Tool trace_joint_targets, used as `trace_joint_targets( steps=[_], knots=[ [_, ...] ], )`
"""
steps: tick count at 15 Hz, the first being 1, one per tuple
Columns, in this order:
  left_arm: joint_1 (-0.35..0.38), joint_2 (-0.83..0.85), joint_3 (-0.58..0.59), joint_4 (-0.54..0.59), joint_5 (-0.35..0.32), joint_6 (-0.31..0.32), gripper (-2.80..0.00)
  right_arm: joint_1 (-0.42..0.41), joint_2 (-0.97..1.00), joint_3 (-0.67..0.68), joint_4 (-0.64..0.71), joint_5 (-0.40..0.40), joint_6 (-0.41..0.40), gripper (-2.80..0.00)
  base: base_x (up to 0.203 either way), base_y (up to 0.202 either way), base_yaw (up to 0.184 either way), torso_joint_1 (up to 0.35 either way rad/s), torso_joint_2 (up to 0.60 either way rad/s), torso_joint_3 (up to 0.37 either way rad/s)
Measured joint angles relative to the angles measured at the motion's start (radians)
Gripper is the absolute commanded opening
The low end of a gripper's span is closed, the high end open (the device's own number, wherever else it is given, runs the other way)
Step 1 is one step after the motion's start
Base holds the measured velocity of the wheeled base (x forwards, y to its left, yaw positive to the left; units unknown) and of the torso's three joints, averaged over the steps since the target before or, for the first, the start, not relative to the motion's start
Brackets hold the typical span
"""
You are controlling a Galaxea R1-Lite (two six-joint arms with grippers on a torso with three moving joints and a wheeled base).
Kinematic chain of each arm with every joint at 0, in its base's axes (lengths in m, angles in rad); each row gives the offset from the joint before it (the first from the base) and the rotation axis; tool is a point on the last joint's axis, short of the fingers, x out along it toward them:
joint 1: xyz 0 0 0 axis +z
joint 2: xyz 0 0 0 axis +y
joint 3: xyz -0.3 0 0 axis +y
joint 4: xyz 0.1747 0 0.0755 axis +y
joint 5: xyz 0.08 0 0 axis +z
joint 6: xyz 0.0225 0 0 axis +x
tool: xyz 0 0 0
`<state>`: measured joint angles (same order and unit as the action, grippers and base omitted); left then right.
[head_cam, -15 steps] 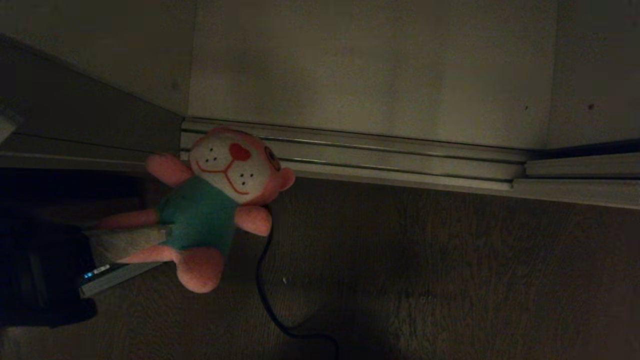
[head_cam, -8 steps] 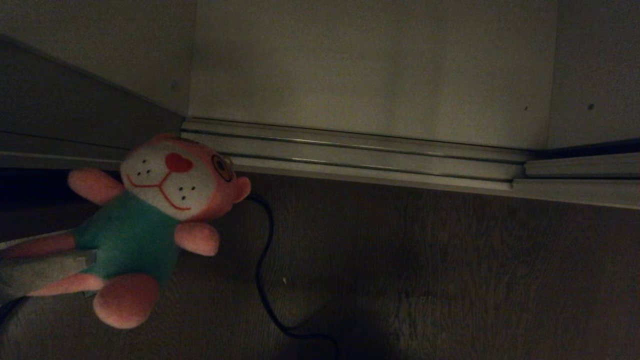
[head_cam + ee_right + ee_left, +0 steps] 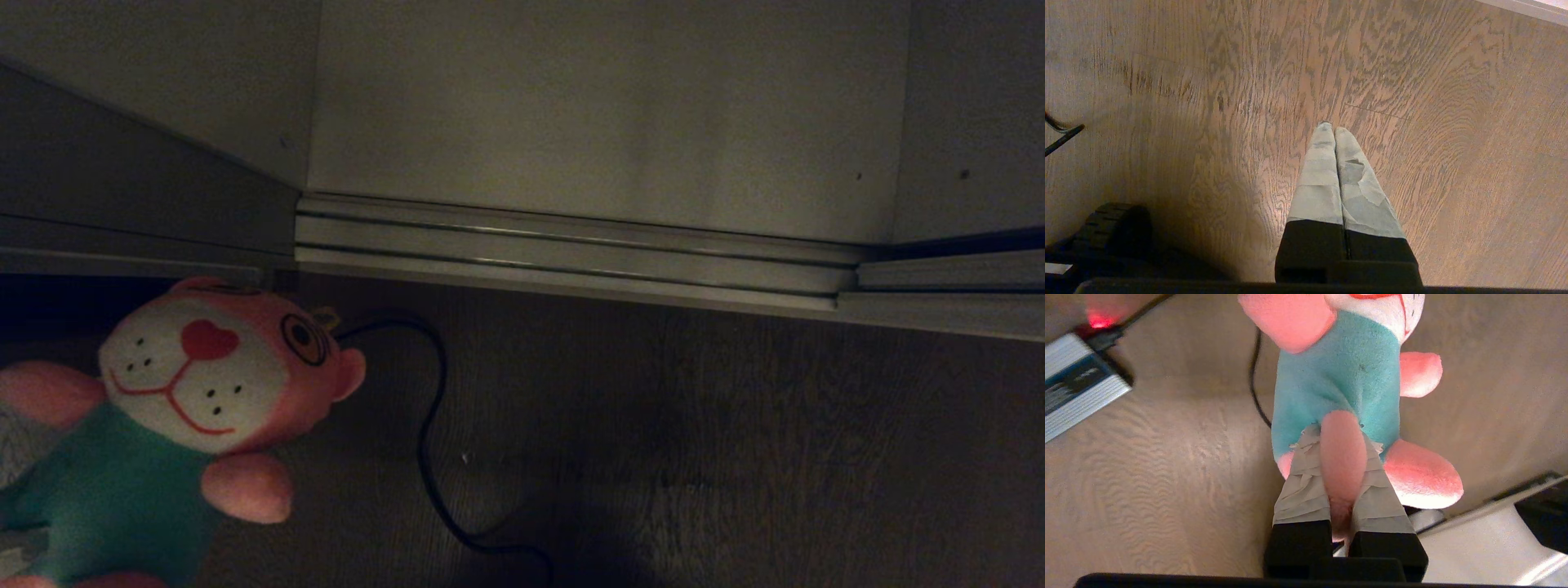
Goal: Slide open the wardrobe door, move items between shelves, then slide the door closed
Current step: Place the pink doll on the higher shelf
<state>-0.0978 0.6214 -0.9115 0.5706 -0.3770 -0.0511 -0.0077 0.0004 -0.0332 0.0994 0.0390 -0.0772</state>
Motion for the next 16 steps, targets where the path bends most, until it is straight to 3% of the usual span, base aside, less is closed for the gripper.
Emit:
trace_joint_targets(
  steps=[3,9,13,16],
  knots=[
    [0.064,-0.07,0.006,0.011,-0.008,-0.005,-2.8,0.0,0.0,0.0,0.0,0.0,0.0,-2.8,0.0,0.0,0.0,0.0,0.0,0.0],
    [0.105,-0.253,0.055,0.07,-0.001,-0.003,-2.8,0.0,0.0,0.0,0.0,0.0,0.0,-2.8,0.0,0.0,0.0,0.0,0.0,0.0],
    [0.119,-0.357,0.176,0.021,0.123,0.016,-2.8,0.0,0.0,0.0,0.0,0.0,0.0,-2.8,0.0,0.0,0.0,0.0,0.0,0.0],
    [0.109,-0.42,0.345,-0.129,0.183,0.081,-2.8,0.0,0.0,0.0,0.0,0.0,0.0,-2.8,0.0,0.0,0.0,0.0,0.0,0.0]
  ],
)
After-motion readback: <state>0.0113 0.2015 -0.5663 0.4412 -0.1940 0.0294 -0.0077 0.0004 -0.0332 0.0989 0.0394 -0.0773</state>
